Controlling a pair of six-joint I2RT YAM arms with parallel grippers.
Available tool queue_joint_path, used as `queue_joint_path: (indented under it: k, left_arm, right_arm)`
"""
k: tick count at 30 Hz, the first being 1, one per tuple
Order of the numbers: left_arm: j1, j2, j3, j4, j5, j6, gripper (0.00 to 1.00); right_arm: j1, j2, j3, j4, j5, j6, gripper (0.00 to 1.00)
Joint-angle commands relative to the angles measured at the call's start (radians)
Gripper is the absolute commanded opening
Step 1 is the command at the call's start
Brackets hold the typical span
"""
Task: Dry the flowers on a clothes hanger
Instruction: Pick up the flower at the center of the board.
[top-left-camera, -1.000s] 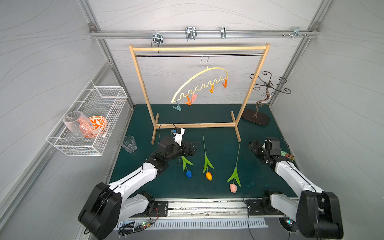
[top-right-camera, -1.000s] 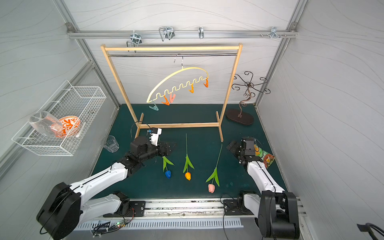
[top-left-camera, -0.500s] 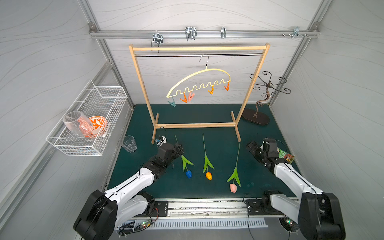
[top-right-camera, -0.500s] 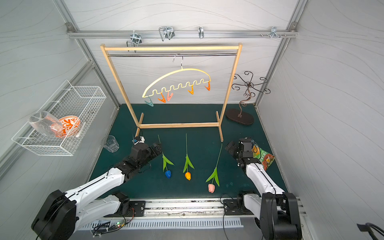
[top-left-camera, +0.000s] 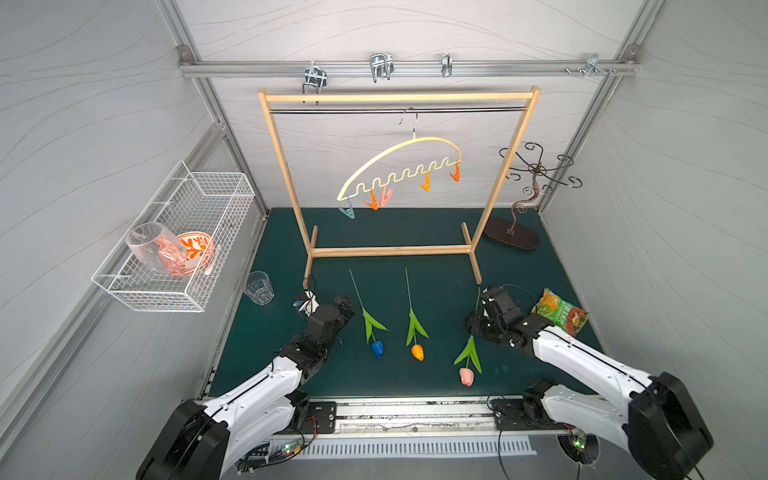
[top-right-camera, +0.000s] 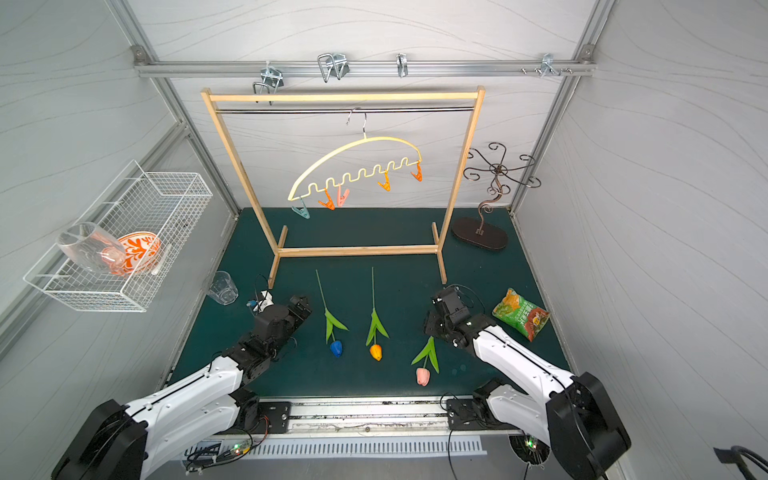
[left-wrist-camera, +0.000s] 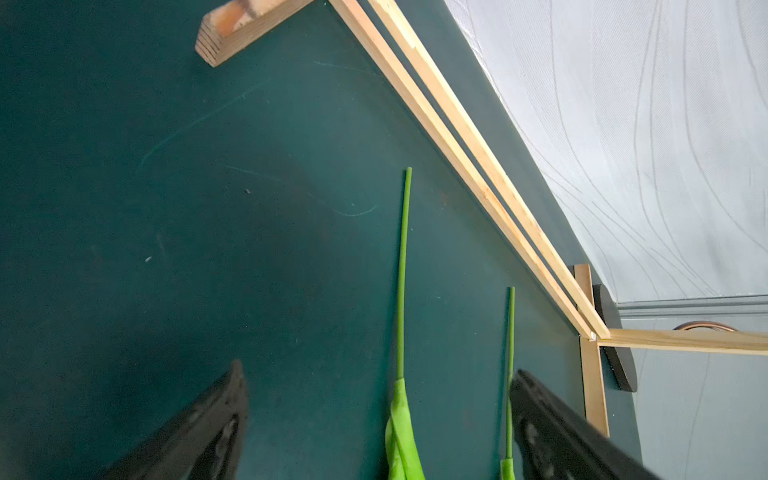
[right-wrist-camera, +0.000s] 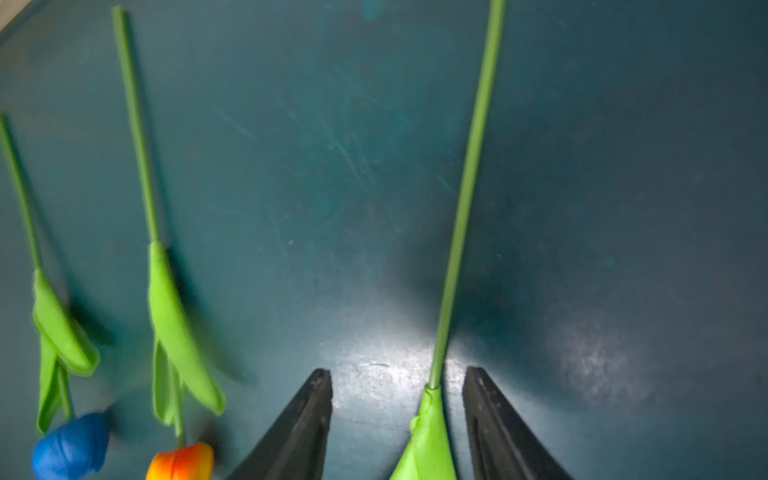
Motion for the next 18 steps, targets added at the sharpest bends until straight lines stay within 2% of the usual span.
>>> queue_joint_path:
  k: [1, 8, 11, 17, 18]
  left_arm:
    - [0.006, 0.019, 0.043, 0.055, -0.007, -0.003, 0.98]
    - [0.007, 0.044, 0.061, 0.057, 0.016, 0.014, 0.97]
    - [0.007, 0.048, 0.062, 0.06, 0.015, 0.014, 0.97]
    - [0.007, 0.053, 0.064, 0.06, 0.023, 0.009, 0.97]
    - [0.007, 0.053, 0.065, 0.06, 0.025, 0.008, 0.97]
  right_arm:
    - [0.01, 0.055, 0.01, -0.05, 0.084, 0.02, 0.39]
    - [0.01, 0.182, 0.06, -0.027, 0.114, 0.007, 0.27]
    - [0.011, 0.224, 0.073, -0.018, 0.103, 0.012, 0.19]
    - [0.044, 0.247, 0.08, -0.015, 0.127, 0.036, 0.18]
    - [0.047, 0.248, 0.081, -0.017, 0.132, 0.041, 0.15]
